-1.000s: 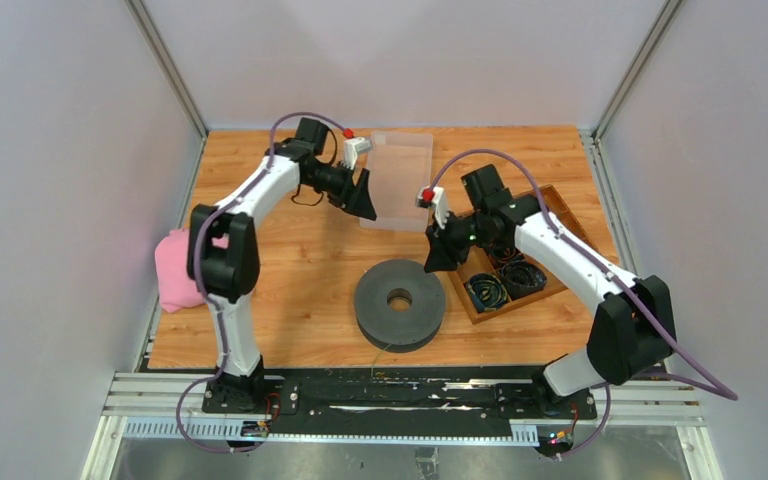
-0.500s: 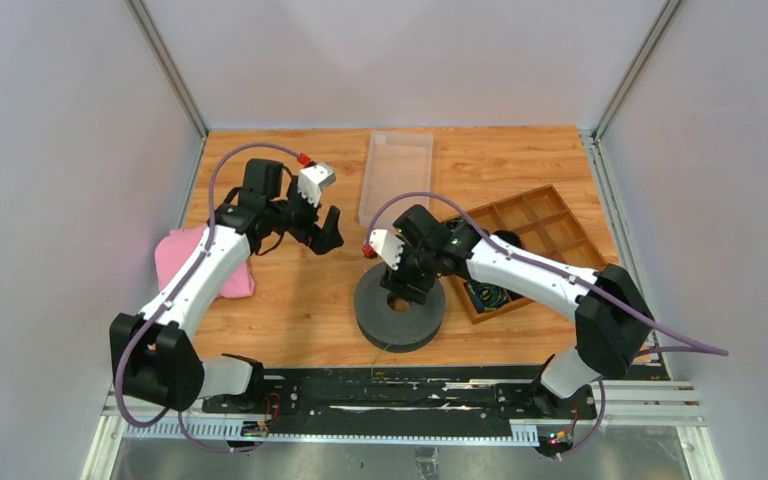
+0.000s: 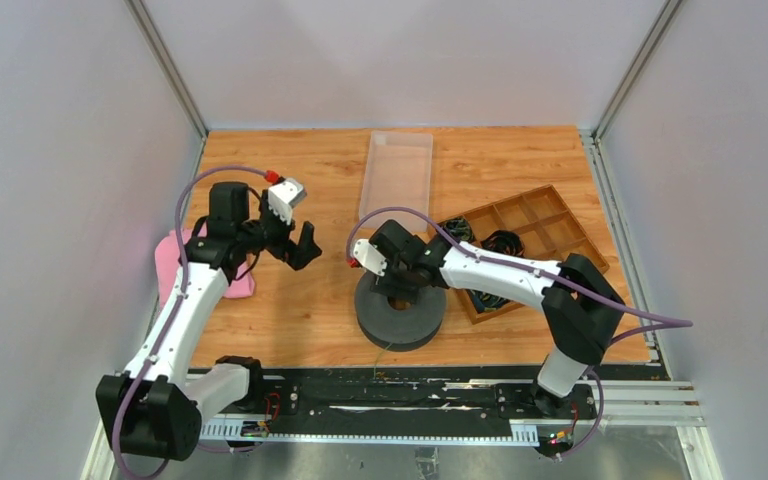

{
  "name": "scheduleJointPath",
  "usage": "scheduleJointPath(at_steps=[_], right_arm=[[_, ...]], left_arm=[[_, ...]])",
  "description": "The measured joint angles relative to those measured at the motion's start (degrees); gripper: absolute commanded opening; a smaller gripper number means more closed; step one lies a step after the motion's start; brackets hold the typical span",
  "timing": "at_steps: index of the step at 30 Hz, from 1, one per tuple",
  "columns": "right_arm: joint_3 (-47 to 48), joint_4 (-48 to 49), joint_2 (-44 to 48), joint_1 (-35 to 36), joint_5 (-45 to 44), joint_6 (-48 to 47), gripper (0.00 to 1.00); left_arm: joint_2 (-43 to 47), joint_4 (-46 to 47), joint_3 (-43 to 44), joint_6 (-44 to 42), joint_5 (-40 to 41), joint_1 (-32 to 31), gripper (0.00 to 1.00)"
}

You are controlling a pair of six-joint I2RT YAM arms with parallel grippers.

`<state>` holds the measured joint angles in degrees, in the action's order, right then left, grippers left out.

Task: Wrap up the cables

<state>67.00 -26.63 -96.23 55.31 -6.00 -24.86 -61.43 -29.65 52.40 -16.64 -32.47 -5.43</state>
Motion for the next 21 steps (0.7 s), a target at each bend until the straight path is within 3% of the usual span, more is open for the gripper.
scheduleJointPath(at_steps=[7,21], right_arm=[[3.8,0.0,-3.4,-0.6,-3.2,0.0,0.67],[11.5,-0.2,-10.3,-6.1,-5.0,5.0,0.64]], left_arm=[[6.6,0.2,-7.7,-7.2,-3.8,-1.4,0.98],[5.4,3.9,-13.1,-13.8,-0.4,-17.7,0.94]])
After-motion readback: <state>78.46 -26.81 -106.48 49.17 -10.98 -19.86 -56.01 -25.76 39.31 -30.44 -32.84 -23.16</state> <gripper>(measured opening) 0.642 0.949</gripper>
